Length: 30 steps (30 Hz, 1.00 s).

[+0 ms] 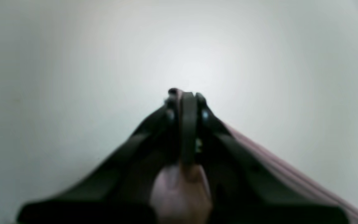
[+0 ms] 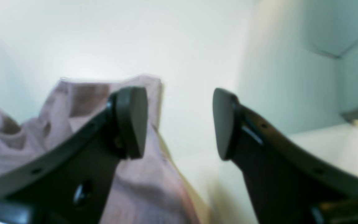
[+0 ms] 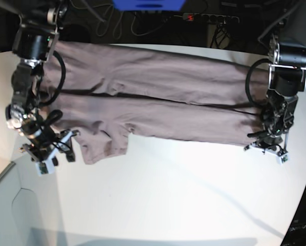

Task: Layout the t-shirt on the table in an organized manner, then fold the t-shirt properly
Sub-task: 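Release the folded hem and reposition both grippers at the fold, then grasp the folded edge with both grippers and fold it over again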

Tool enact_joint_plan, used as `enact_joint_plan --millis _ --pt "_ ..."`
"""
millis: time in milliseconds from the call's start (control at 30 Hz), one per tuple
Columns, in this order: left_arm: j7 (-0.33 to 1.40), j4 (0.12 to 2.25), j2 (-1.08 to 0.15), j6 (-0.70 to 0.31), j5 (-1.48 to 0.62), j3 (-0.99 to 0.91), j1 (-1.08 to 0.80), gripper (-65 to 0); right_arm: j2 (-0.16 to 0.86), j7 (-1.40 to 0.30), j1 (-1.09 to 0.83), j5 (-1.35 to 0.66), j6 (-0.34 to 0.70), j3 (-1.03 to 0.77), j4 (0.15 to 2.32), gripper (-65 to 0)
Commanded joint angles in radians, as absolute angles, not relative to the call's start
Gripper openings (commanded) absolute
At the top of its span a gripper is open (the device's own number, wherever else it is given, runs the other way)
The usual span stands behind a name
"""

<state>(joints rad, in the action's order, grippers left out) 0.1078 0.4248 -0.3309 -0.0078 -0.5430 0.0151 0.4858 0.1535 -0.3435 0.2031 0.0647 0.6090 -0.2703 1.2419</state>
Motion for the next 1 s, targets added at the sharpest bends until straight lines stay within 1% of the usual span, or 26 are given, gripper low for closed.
enact_joint_plan --millis 0,67,133,267,400,600,833,900,933,967 --pt "0.110 0.433 -0.343 -0.007 -0.544 0.015 0.504 -65.0 0.180 -0.346 0.248 0.062 0.615 -0.252 1.208 -31.3" --pt "0.110 0.433 -0.343 -0.007 -0.544 0.015 0.503 -64.2 0.193 -0.360 0.305 0.062 0.615 -0.219 1.109 -31.2" --pt "0.110 0.433 -0.343 -0.007 -0.544 0.015 0.499 -65.0 0.194 -0.358 0.348 0.062 0.615 -0.200 1.020 -30.9" --pt "0.110 0.433 -0.343 -0.007 -0.544 0.015 0.498 -65.0 0.213 -0.358 0.398 0.062 0.615 -0.171 0.894 -27.4" --pt "0.110 0.433 -0.343 -0.007 -0.544 0.015 0.496 -65.0 0.214 -0.357 0.395 0.062 0.615 -0.113 0.883 -27.0" --pt "0.110 0.433 -0.344 -0.007 -0.544 0.015 0.495 -65.0 0.213 -0.357 0.394 0.062 0.613 -0.073 0.880 -27.2" --pt "0.110 0.433 -0.348 -0.007 -0.544 0.015 0.475 -65.0 0.213 -0.354 0.432 0.062 0.613 -0.073 0.742 -27.4" --pt "0.110 0.433 -0.349 -0.007 -0.544 0.013 0.470 -65.0 0.214 -0.354 0.438 0.062 0.613 -0.073 0.719 -28.4" --pt "0.110 0.433 -0.349 -0.007 -0.544 0.013 0.470 -65.0 0.214 -0.354 0.438 0.062 0.613 -0.073 0.717 -30.0" --pt "0.110 0.433 -0.351 -0.007 -0.544 0.013 0.470 -65.0 0.214 -0.354 0.438 0.062 0.613 -0.073 0.717 -33.4"
